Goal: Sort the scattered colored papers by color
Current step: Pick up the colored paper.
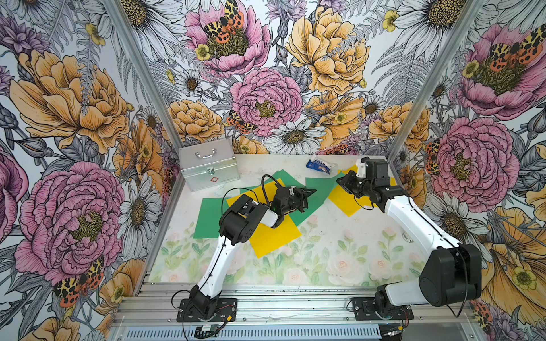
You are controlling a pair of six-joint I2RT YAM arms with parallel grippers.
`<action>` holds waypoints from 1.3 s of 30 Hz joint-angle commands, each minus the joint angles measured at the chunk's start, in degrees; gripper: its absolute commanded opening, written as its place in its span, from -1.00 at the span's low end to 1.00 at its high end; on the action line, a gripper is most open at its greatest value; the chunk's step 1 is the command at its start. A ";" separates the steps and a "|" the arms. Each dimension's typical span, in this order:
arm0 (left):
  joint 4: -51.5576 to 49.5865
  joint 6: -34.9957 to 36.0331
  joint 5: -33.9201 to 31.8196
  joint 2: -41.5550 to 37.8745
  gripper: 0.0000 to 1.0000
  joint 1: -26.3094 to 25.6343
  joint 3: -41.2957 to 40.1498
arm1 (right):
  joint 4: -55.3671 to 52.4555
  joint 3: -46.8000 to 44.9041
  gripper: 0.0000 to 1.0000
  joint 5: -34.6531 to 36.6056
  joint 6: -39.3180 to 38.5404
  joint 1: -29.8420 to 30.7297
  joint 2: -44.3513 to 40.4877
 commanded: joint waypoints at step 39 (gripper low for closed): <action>-72.74 70.47 -12.97 -17.41 -1.00 -10.77 29.92 | -16.32 2.31 0.84 18.85 -13.40 -8.49 -10.52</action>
